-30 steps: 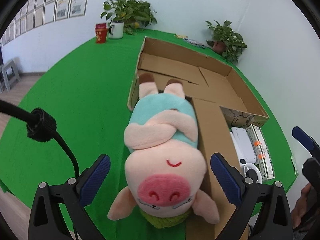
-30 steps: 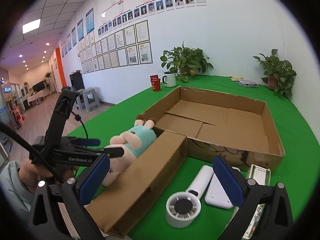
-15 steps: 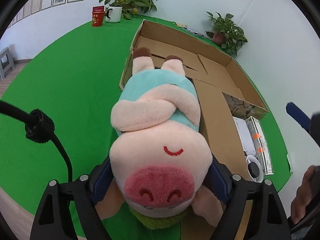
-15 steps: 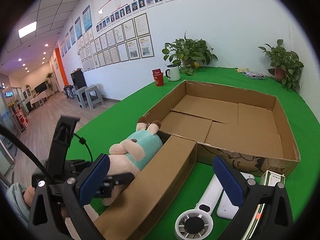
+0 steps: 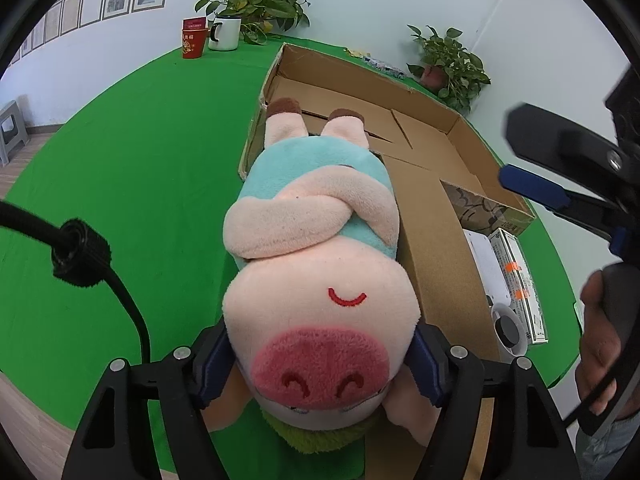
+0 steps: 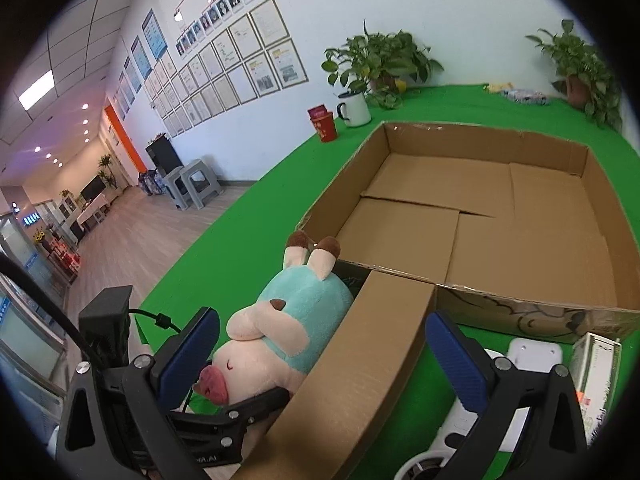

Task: Organize objects
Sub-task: 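Carry the pig plush over the cardboard box with the left gripper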

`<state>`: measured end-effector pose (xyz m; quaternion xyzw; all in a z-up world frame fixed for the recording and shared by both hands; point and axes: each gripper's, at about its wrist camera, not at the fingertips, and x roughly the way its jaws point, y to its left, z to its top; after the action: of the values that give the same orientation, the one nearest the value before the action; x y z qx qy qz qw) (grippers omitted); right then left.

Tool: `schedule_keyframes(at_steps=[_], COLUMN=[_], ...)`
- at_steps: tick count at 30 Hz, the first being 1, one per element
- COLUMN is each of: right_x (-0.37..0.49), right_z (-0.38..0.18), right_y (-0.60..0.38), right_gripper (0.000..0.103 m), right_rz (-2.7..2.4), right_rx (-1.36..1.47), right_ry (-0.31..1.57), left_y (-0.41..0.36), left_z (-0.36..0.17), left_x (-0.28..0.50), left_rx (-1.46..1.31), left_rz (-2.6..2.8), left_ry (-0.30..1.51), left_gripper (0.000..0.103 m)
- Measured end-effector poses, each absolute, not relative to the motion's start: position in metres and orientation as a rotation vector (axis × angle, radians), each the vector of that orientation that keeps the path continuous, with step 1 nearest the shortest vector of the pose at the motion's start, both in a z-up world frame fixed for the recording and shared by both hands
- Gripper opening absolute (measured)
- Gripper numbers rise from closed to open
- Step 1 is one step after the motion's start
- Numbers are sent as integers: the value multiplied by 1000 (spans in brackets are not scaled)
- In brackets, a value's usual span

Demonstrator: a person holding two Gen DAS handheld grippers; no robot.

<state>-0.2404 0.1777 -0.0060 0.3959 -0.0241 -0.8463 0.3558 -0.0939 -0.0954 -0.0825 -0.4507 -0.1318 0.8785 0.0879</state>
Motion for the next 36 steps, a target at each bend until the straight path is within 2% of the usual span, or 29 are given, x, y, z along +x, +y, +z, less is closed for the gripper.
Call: schedule_keyframes(at_steps=[9,13,17,23,29,36], right_x=[-253,-253,-258,-255,-243,-236], right_z=[-6,2,-23,-45,-44,-52], right_y=[150,141,118,102,89,93], right_gripper=[102,102,102,102,102,95], right_rz=[-1987,-1907,-1807,-1790,-1783,-1826], right_rx=[1086,1054,1176,1286,1316,1337], right_ry=[-36,-75,-72,-2,122,159], left_y=[-99,-102,-116,-108,-104,-96], left_z=[-80,-74,-76,-74,-72,-70], left_x=[-83,-70,-61,-50,-51,-49], left_rx=[-1316,-1331,-1340,-1314,-1330,-1341], left_rz=[2667,2726,2735,2765,2782,2795], left_ry=[-448,-401,-457,-374,-358,-304], left_gripper=[65,65,65,64,64,63])
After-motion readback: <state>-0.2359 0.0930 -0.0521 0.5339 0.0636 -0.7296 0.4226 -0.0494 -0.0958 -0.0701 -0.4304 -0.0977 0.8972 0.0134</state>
